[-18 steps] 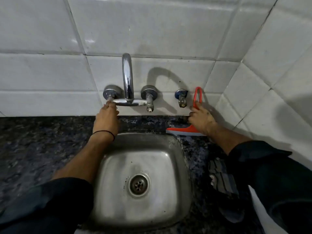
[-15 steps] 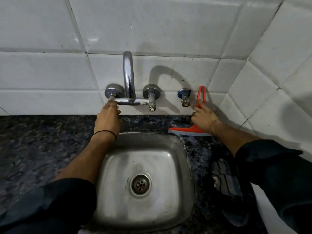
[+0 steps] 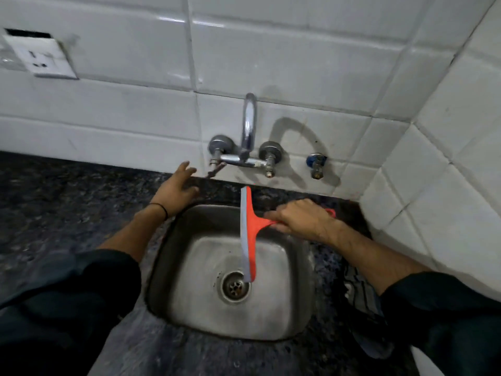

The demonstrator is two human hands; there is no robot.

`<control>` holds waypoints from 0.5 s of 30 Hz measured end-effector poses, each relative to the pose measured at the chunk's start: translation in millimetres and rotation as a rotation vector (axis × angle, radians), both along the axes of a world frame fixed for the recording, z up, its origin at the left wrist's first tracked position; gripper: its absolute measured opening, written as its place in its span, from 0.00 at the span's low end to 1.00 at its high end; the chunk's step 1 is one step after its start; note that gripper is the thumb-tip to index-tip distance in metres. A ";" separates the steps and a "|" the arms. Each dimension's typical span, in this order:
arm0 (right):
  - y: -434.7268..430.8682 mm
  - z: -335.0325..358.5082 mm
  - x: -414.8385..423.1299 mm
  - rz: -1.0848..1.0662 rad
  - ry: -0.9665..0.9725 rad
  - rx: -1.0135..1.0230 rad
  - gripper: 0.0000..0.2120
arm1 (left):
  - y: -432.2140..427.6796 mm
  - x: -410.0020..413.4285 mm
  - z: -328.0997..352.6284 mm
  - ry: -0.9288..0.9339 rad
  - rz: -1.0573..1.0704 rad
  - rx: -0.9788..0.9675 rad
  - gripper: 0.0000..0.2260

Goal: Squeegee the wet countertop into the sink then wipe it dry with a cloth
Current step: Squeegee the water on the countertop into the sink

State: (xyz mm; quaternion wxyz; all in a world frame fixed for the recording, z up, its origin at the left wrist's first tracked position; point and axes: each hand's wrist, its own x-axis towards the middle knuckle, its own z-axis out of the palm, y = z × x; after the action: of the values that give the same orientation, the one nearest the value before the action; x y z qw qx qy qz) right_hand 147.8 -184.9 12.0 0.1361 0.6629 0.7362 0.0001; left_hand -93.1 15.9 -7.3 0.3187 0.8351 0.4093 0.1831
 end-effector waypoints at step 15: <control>226.2 -26.6 -289.9 0.119 0.335 0.057 0.19 | 55.6 -348.6 -46.5 0.218 0.751 -0.004 0.10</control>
State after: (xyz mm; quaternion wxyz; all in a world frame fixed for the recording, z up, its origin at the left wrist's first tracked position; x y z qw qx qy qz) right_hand -142.1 41.3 -14.7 -0.0076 0.6125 0.7862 -0.0817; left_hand -441.8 71.5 -53.9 0.1860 0.6410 0.7183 0.1964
